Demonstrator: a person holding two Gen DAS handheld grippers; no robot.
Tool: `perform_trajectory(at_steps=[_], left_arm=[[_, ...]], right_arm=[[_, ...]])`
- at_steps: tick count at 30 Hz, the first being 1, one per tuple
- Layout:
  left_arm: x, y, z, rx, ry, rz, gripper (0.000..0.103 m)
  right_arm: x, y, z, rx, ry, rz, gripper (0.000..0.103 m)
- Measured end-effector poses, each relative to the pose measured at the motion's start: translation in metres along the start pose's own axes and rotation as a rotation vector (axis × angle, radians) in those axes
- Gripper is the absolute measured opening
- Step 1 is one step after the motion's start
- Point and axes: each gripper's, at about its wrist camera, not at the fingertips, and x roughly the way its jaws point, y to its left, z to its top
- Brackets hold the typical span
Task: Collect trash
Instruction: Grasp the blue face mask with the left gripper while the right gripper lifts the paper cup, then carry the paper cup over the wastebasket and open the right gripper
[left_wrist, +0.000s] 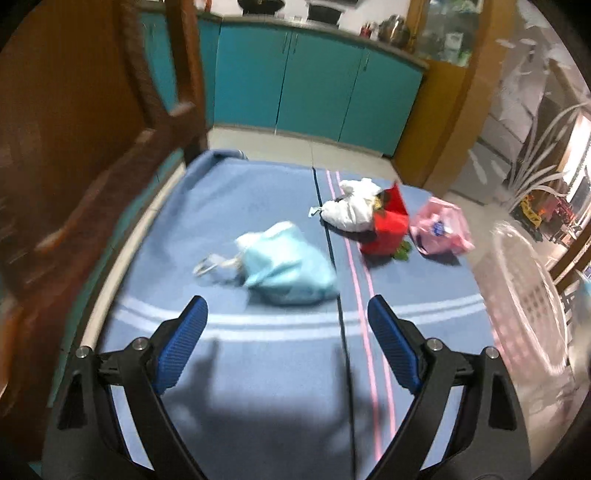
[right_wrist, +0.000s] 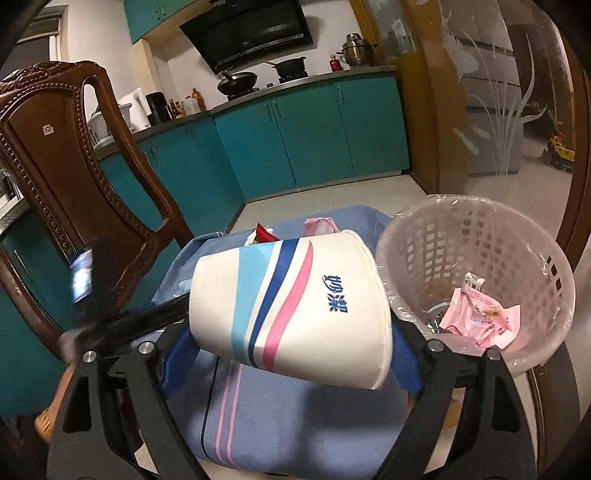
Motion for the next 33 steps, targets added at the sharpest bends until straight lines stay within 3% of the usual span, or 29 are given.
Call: perform_trajectory(at_steps=[2, 3, 4, 5, 7, 10, 14, 19, 23, 33], left_arm=[[0.026, -0.006, 0.013, 0.0, 0.029, 0.024, 0.083], [0.038, -0.008, 0.018, 0.0, 0.049, 0.028, 0.071], [0.051, -0.008, 0.021, -0.004, 0.083, 0.023, 0.041], [0.059, -0.006, 0.022, -0.014, 0.118, 0.007, 0.026], [0.057, -0.003, 0.019, -0.028, 0.119, -0.003, 0.009], [0.024, -0.003, 0.01, 0.014, 0.073, -0.022, 0.008], [-0.058, -0.005, -0.016, 0.123, -0.039, -0.029, 0.008], [-0.129, -0.002, -0.048, 0.136, -0.122, -0.034, 0.009], [-0.14, -0.003, -0.061, 0.149, -0.154, -0.034, 0.009], [-0.129, 0.005, -0.064, 0.132, -0.135, -0.073, 0.009]], right_arm=[[-0.002, -0.001, 0.001, 0.014, 0.003, 0.019, 0.085], [-0.001, 0.0, 0.002, 0.014, 0.006, 0.028, 0.085], [0.0, 0.0, 0.002, 0.01, 0.009, 0.032, 0.085], [0.001, 0.002, 0.002, 0.002, 0.011, 0.036, 0.085], [0.001, 0.007, 0.001, -0.019, 0.015, 0.034, 0.085], [0.002, 0.01, -0.001, -0.029, 0.022, 0.046, 0.085], [0.001, 0.019, -0.006, -0.062, 0.04, 0.046, 0.085], [-0.005, 0.033, -0.014, -0.115, 0.027, 0.001, 0.085], [-0.005, 0.033, -0.017, -0.107, 0.025, -0.011, 0.085], [0.004, 0.036, -0.023, -0.12, 0.037, -0.04, 0.085]])
